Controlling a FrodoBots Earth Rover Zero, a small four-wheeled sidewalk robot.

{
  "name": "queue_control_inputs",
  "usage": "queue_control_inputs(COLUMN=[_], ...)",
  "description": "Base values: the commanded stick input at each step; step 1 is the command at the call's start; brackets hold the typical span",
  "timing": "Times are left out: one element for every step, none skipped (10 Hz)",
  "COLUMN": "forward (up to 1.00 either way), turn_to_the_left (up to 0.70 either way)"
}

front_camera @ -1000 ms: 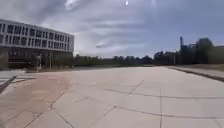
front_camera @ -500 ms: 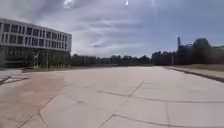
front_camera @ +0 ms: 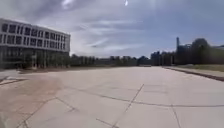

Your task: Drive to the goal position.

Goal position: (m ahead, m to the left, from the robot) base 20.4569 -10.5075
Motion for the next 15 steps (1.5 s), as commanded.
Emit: queue_control_inputs(forward=[0.5,0.5,0.5,0.5,0.5,0.5,0.5,0.5,0.5,0.5,0.5,0.5,0.5,0.5,0.5], turn_to_the_left=[-0.21,-0.02,0.0,-0.03,-0.07,-0.02,-0.04,-0.07,-0.09,-0.04,-0.12,-0.08,-0.04,-0.1,-0.21])
